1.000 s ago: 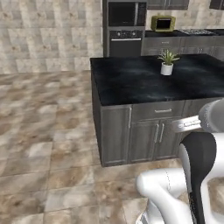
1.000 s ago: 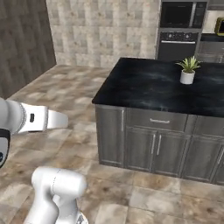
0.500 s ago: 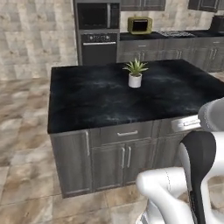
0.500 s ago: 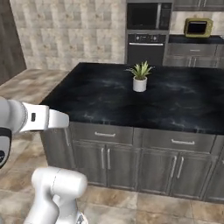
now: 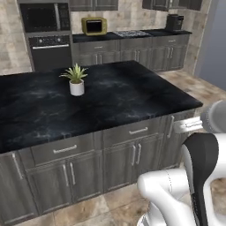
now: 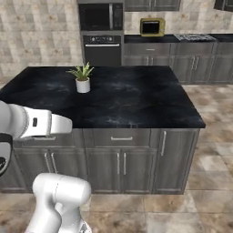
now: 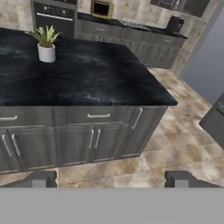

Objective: Open the cabinet directly in front. Then move the liquor and the mug to the dining counter with the jar on it.

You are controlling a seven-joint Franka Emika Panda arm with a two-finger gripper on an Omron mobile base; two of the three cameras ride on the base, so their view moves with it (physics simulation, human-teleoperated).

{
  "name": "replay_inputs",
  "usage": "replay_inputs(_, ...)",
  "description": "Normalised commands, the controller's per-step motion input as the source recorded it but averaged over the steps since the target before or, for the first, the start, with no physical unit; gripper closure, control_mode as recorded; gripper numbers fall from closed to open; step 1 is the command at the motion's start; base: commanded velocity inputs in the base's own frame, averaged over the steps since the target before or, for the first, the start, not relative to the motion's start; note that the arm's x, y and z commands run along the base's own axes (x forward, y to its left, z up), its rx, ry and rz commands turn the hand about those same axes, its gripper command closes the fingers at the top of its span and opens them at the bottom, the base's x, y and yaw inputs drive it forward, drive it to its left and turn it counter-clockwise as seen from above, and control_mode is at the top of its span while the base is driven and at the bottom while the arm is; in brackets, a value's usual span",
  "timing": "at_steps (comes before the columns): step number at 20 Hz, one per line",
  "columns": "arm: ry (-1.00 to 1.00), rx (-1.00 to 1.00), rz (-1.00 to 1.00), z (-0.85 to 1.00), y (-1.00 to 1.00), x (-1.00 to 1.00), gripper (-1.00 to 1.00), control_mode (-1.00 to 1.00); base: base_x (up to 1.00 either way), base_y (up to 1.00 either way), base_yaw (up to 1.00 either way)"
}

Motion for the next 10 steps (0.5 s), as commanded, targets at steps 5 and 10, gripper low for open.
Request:
replay_inputs(5,0.00,0.00,0.00,0.00,0.00,0.00,-1.00,1.00,0.66,-1.00,-0.20)
replay_inputs(10,0.00,0.00,0.00,0.00,0.00,0.00,-1.00,1.00,0.96,-1.00,-0.12)
